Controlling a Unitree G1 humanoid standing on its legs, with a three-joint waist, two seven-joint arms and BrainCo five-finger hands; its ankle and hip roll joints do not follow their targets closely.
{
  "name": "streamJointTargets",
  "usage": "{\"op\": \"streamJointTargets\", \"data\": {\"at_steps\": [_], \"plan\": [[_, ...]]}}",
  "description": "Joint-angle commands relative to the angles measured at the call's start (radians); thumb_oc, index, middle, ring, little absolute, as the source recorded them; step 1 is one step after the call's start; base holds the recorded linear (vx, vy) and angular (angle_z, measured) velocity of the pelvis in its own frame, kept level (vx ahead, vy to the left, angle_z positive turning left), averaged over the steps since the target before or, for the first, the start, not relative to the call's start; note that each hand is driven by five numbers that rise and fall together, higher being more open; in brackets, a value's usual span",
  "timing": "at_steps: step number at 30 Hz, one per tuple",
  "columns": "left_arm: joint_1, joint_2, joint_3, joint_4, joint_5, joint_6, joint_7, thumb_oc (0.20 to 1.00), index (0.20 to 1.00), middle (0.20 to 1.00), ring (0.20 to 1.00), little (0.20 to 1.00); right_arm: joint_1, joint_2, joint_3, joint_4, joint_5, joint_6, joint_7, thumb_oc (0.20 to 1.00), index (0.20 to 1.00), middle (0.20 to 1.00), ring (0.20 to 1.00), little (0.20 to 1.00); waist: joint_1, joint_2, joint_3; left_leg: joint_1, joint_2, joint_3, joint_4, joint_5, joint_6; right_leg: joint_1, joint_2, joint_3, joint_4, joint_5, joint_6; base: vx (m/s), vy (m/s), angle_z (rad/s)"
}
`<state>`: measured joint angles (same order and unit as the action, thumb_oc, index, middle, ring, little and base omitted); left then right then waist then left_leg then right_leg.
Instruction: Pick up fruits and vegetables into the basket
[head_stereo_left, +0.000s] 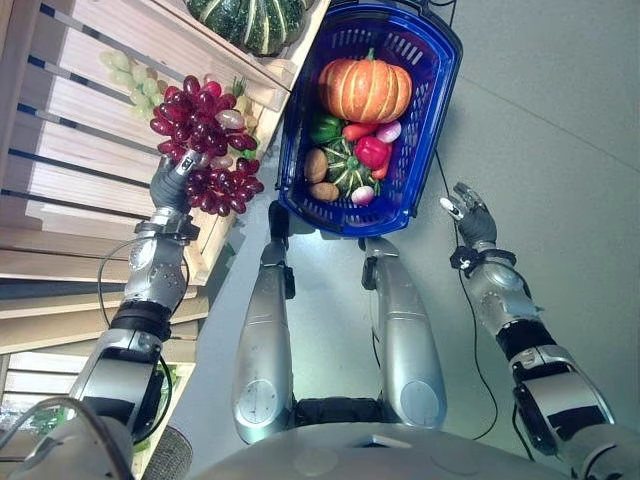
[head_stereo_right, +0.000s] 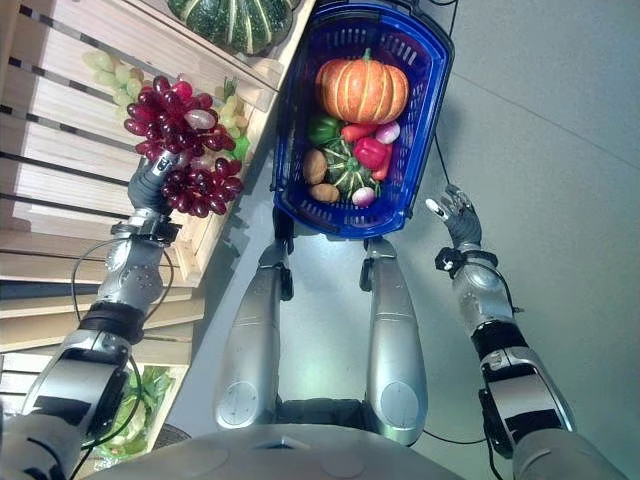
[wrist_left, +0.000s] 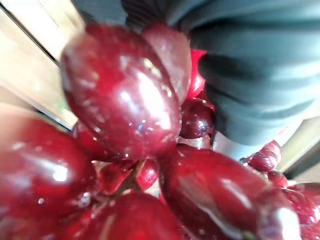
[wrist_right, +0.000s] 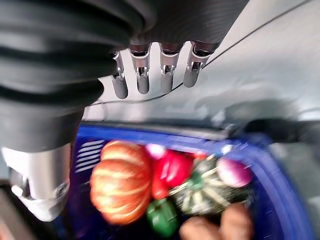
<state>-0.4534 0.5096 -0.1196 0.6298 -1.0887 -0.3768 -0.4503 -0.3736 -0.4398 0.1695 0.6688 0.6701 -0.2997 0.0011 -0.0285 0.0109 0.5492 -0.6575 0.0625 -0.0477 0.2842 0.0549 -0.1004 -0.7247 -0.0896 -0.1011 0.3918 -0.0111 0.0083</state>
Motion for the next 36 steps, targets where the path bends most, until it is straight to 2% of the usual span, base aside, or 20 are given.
{"op": "streamJointTargets", "data": {"at_steps": [1, 4, 5, 7, 12, 19, 20, 22, 27, 31, 36], "plan": [[-0.002, -0.001, 0.063, -0.080, -0.025, -0.086, -0.074, 0.200, 0.200, 0.200, 0.200, 0.200, 0.061, -0.003, -0.021, -0.098, 0.038, -0.085, 0.009, 1.000, 1.000, 1.000, 1.000, 1.000, 0.002, -0.002, -0.029, -0.010, -0.089, 0.064, 0.000, -0.054, 0.069, 0.060, 0.047, -0.038, -0.025, -0.057, 0.018, 0.00, 0.000, 0.00], [0.008, -0.010, 0.062, -0.138, -0.009, -0.082, -0.088, 0.200, 0.200, 0.200, 0.200, 0.200, 0.074, 0.007, -0.030, -0.176, 0.033, -0.101, 0.019, 1.000, 1.000, 1.000, 1.000, 1.000, 0.001, 0.002, -0.029, 0.001, -0.089, 0.065, -0.007, -0.053, 0.070, 0.070, 0.045, -0.039, -0.028, -0.059, 0.020, 0.00, 0.000, 0.00], [0.024, -0.011, 0.054, -0.212, 0.028, -0.072, -0.086, 0.200, 0.200, 0.200, 0.200, 0.200, 0.084, 0.016, -0.031, -0.266, 0.035, -0.096, 0.039, 1.000, 1.000, 1.000, 1.000, 1.000, 0.000, 0.006, -0.029, 0.008, -0.089, 0.068, -0.013, -0.051, 0.071, 0.075, 0.043, -0.040, -0.031, -0.059, 0.021, 0.00, 0.000, 0.00], [0.035, -0.009, 0.048, -0.247, 0.038, -0.071, -0.090, 0.200, 0.200, 0.200, 0.200, 0.200, 0.093, 0.021, -0.029, -0.312, 0.044, -0.097, 0.069, 1.000, 1.000, 1.000, 1.000, 1.000, 0.000, 0.008, -0.029, 0.010, -0.088, 0.071, -0.015, -0.049, 0.071, 0.077, 0.040, -0.041, -0.031, -0.059, 0.021, 0.00, 0.000, 0.00], [0.038, 0.007, 0.017, -0.354, 0.090, -0.066, -0.082, 0.200, 0.200, 0.200, 0.200, 0.200, 0.095, 0.029, 0.006, -0.467, 0.069, -0.057, 0.162, 1.000, 1.000, 1.000, 1.000, 1.000, -0.002, 0.008, -0.029, 0.015, -0.086, 0.076, -0.020, -0.044, 0.072, 0.081, 0.036, -0.042, -0.038, -0.056, 0.024, 0.00, 0.000, 0.00], [0.011, 0.029, -0.057, -0.467, 0.213, -0.032, 0.023, 0.200, 0.200, 0.200, 0.200, 0.200, 0.056, 0.025, 0.075, -0.603, 0.092, -0.002, 0.189, 1.000, 1.000, 1.000, 1.000, 1.000, -0.003, 0.009, -0.029, 0.016, -0.086, 0.080, -0.028, -0.035, 0.072, 0.084, 0.034, -0.043, -0.046, -0.050, 0.025, 0.00, 0.000, 0.00], [0.000, 0.030, -0.080, -0.494, 0.275, -0.024, 0.066, 0.200, 0.200, 0.200, 0.200, 0.200, 0.037, 0.023, 0.099, -0.620, 0.103, 0.011, 0.183, 1.000, 1.000, 1.000, 1.000, 1.000, -0.002, 0.009, -0.029, 0.017, -0.086, 0.082, -0.033, -0.033, 0.072, 0.085, 0.034, -0.043, -0.050, -0.048, 0.024, 0.00, 0.000, 0.00], [-0.015, 0.041, -0.112, -0.522, 0.300, -0.012, 0.092, 0.200, 0.200, 0.200, 0.200, 0.200, 0.016, 0.015, 0.124, -0.643, 0.114, 0.034, 0.172, 1.000, 1.000, 1.000, 1.000, 1.000, 0.000, 0.008, -0.029, 0.017, -0.086, 0.084, -0.037, -0.029, 0.072, 0.086, 0.033, -0.045, -0.056, -0.045, 0.024, 0.00, 0.000, 0.00], [-0.046, 0.053, -0.184, -0.573, 0.401, 0.018, 0.155, 0.200, 0.200, 0.200, 0.200, 0.200, -0.020, 0.015, 0.180, -0.635, 0.137, 0.036, 0.128, 1.000, 1.000, 1.000, 1.000, 1.000, 0.006, 0.009, -0.029, 0.017, -0.086, 0.083, -0.044, -0.022, 0.073, 0.090, 0.033, -0.048, -0.067, -0.039, 0.024, 0.00, 0.000, 0.00], [-0.075, 0.051, -0.238, -0.619, 0.437, 0.084, 0.192, 0.200, 0.200, 0.200, 0.200, 0.200, -0.051, 0.016, 0.221, -0.626, 0.109, 0.030, 0.080, 1.000, 1.000, 1.000, 1.000, 1.000, 0.010, 0.010, -0.029, 0.017, -0.089, 0.084, -0.049, -0.020, 0.075, 0.092, 0.032, -0.052, -0.076, -0.033, 0.025, 0.00, -0.008, 0.00], [-0.104, 0.045, -0.289, -0.650, 0.466, 0.134, 0.245, 0.200, 0.200, 0.200, 0.200, 0.200, -0.087, 0.008, 0.271, -0.627, 0.046, 0.013, 0.028, 1.000, 1.000, 1.000, 1.000, 1.000, 0.013, 0.011, -0.029, 0.015, -0.092, 0.082, -0.054, -0.016, 0.074, 0.092, 0.032, -0.055, -0.085, -0.027, 0.026, 0.00, 0.000, 0.00]]}}
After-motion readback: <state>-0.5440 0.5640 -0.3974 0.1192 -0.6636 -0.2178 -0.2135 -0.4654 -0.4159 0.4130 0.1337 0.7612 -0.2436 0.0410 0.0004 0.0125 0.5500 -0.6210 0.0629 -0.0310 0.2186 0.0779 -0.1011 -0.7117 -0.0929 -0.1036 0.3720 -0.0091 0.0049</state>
